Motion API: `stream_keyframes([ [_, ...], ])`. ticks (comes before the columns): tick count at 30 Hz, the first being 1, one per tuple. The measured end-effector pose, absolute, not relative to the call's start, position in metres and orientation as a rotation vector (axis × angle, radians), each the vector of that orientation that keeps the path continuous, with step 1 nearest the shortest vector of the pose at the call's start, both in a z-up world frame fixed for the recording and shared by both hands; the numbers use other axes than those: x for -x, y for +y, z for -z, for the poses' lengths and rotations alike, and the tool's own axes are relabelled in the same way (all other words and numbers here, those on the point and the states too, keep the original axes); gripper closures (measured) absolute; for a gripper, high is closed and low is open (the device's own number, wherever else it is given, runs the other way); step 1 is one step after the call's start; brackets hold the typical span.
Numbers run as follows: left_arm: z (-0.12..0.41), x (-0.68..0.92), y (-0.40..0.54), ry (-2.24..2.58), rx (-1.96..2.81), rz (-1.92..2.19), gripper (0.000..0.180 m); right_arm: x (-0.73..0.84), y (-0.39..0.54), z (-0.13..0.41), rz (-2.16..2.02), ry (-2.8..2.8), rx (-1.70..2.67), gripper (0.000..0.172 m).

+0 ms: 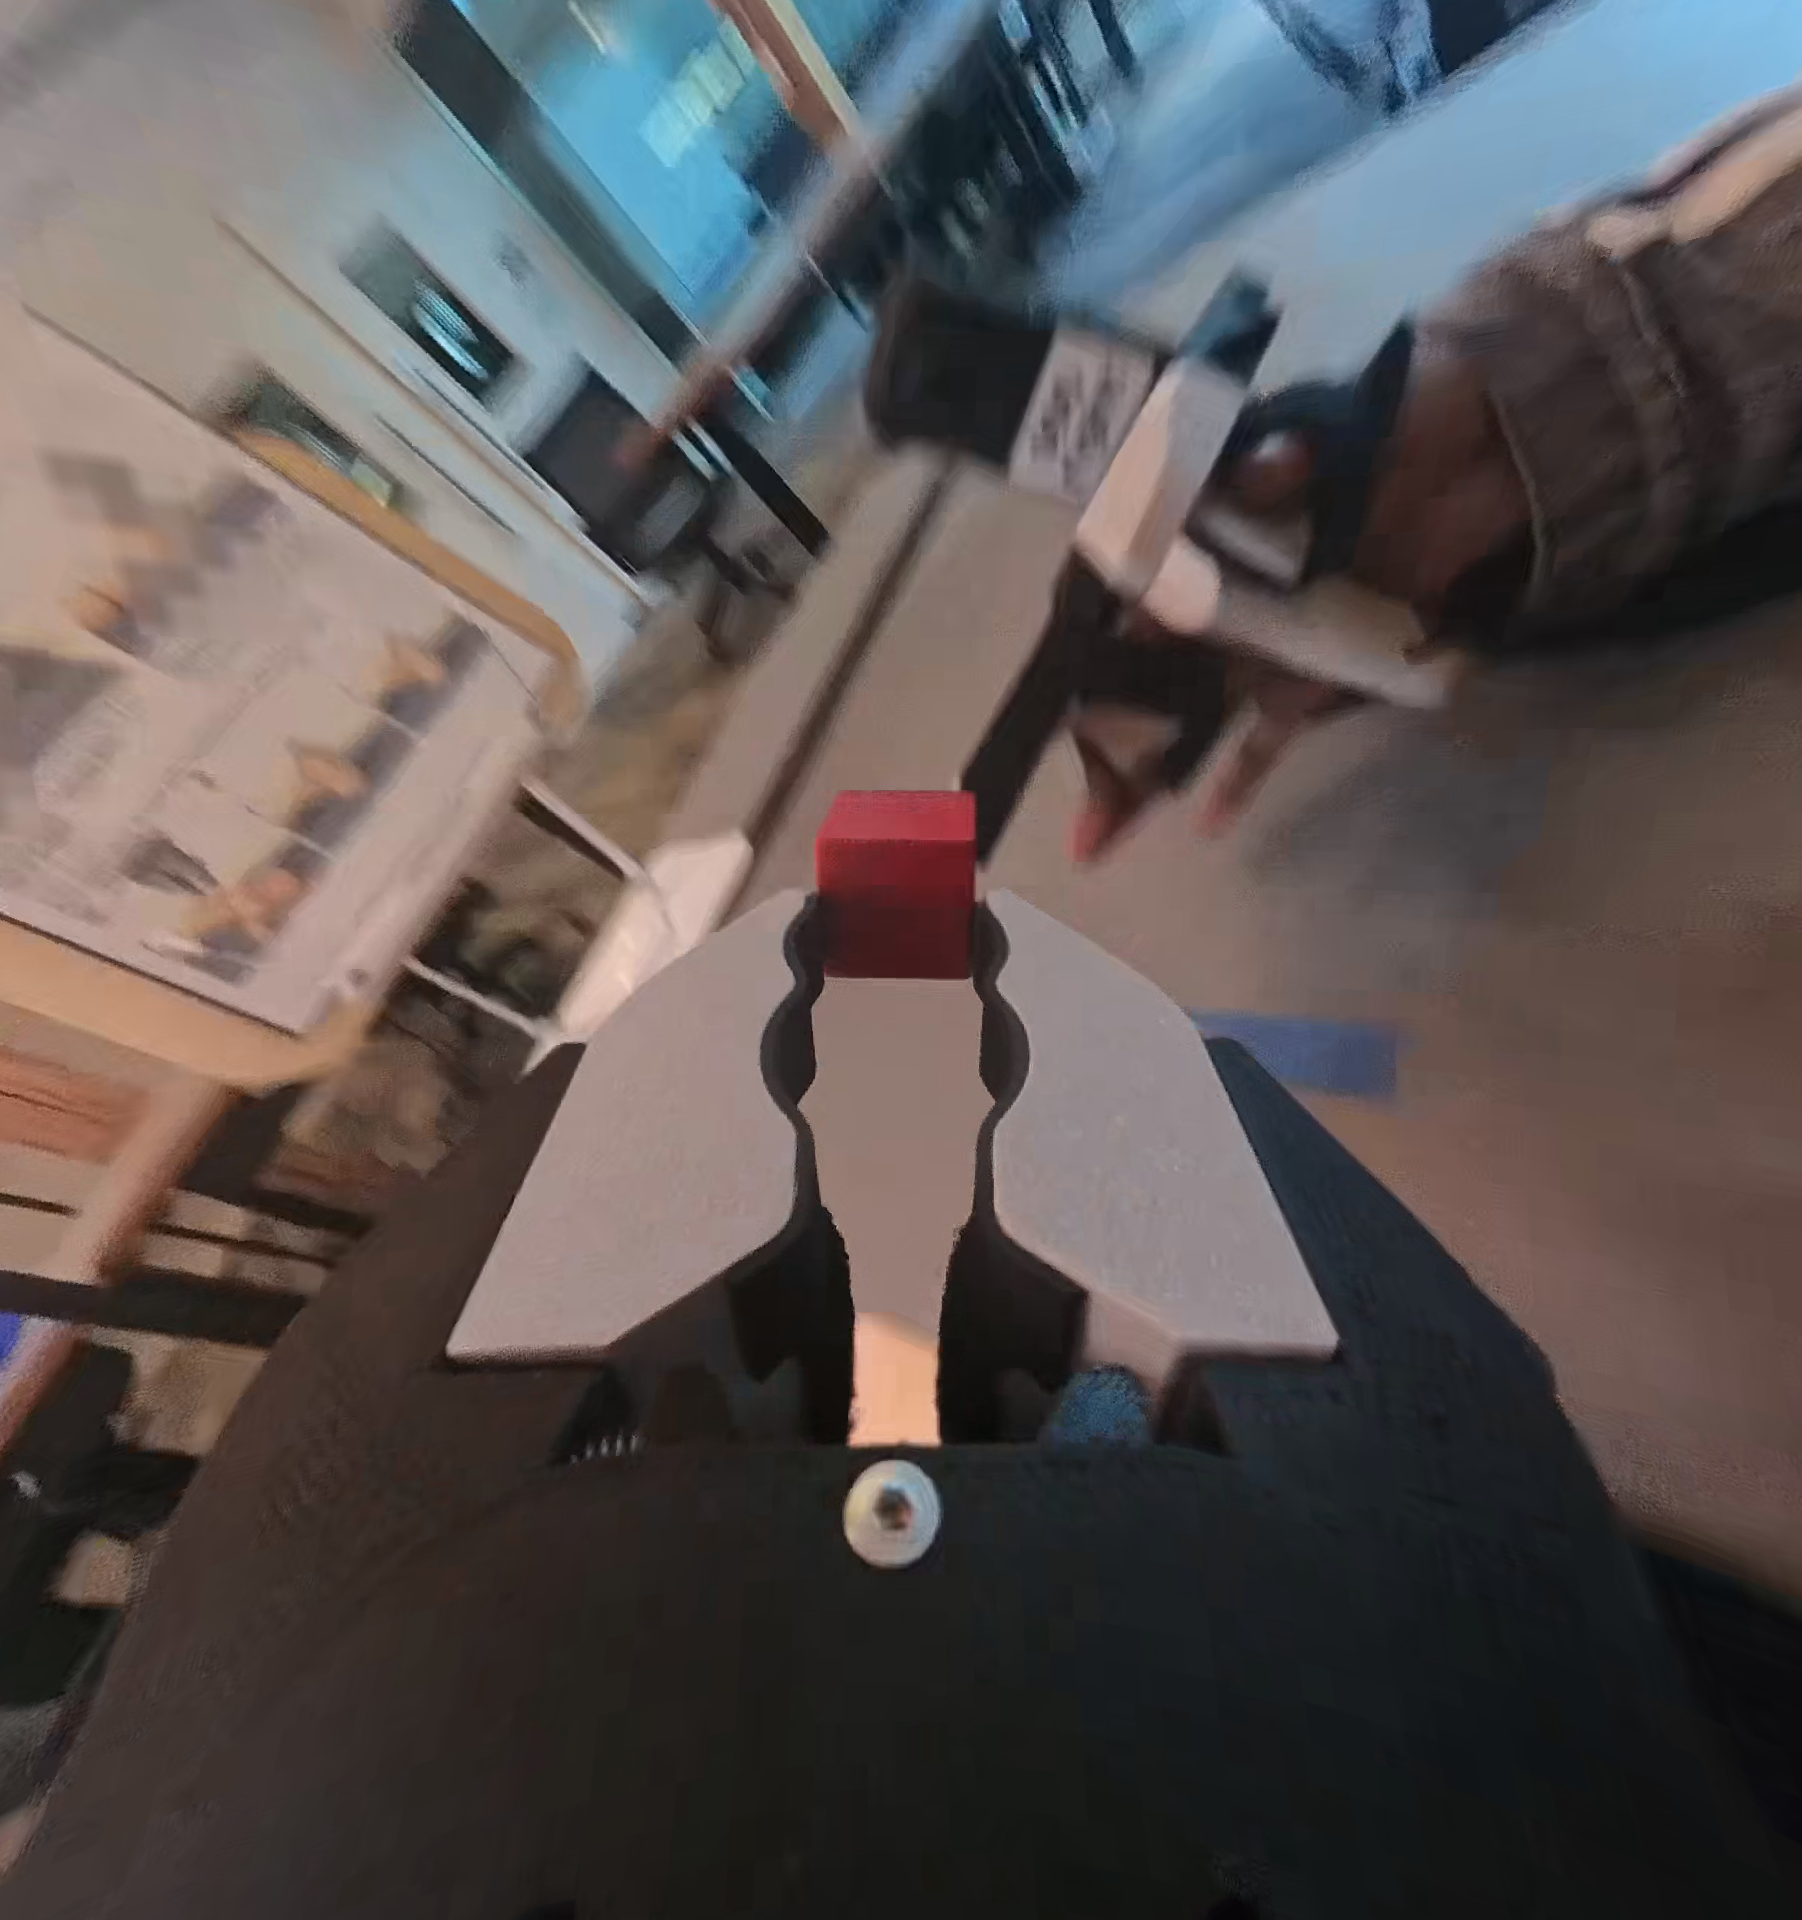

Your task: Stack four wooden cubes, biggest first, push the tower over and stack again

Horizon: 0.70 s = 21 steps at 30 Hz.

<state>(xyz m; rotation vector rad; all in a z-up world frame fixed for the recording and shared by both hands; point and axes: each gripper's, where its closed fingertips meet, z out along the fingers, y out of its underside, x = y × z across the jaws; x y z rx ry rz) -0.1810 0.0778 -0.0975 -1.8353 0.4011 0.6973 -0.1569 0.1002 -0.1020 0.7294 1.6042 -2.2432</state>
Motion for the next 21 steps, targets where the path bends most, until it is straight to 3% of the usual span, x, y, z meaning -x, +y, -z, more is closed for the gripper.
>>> stream_keyframes([
  [1,0.102,0.189,0.065,0.413,1.968,-0.628,0.153,0.159,0.102,0.103,2.294,1.703,-0.718,0.095],
  [9,0.129,0.236,-0.008,0.583,2.770,-0.272,0.153,0.151,0.082,0.136,2.267,2.454,-0.450,0.049],
  [21,0.157,0.245,-0.008,0.558,2.988,-0.085,0.153,0.152,0.083,0.147,2.253,2.638,-0.393,0.047],
])
